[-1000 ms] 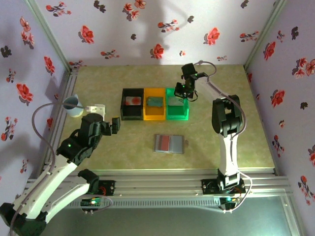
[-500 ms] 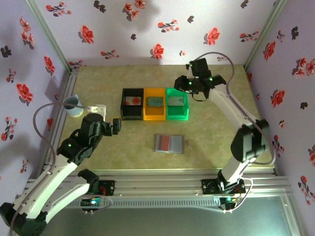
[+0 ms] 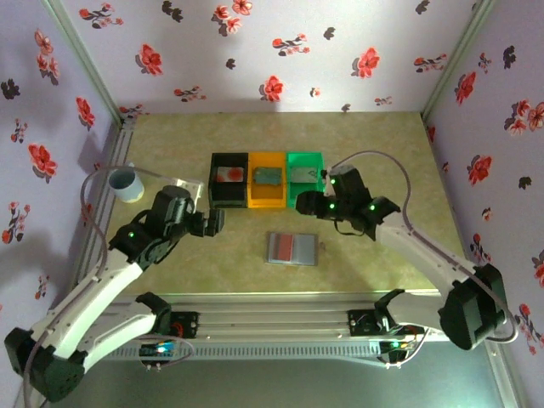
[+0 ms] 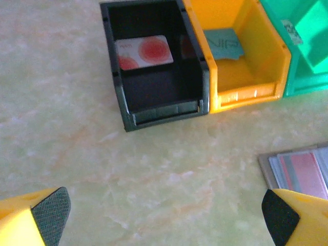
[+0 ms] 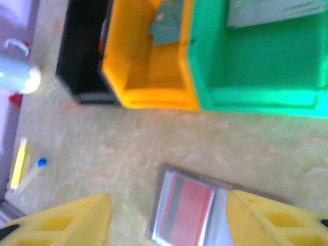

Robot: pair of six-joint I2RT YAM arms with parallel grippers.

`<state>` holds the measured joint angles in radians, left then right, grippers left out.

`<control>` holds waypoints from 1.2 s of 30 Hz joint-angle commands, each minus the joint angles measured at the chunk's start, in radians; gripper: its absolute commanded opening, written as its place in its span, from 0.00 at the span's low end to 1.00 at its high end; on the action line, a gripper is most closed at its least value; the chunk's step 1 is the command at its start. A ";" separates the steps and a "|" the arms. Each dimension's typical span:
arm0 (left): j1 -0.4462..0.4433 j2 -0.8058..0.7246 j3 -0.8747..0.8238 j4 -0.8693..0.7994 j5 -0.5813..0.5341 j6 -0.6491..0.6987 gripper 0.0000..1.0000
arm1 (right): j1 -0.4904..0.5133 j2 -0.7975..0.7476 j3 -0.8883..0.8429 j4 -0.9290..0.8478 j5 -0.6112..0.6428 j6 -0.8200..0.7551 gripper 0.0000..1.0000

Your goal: Take the credit cards out of the card holder

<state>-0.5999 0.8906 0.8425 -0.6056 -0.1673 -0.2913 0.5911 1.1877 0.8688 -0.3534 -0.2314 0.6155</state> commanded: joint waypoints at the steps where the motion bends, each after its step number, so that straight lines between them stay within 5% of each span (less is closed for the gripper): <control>1: -0.015 0.059 0.067 -0.087 0.038 0.010 1.00 | 0.079 -0.069 -0.086 0.086 0.068 0.065 0.63; 16: -0.207 0.233 0.119 -0.172 0.106 -0.277 1.00 | 0.224 -0.140 -0.364 0.302 0.037 0.268 0.54; 36: -0.336 0.399 0.112 0.067 0.170 -0.420 1.00 | 0.232 -0.016 -0.405 0.269 0.184 0.279 0.17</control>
<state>-0.9298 1.2858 0.9569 -0.6132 -0.0193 -0.6739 0.8165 1.1557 0.4732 -0.0746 -0.1036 0.8913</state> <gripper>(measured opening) 0.997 0.170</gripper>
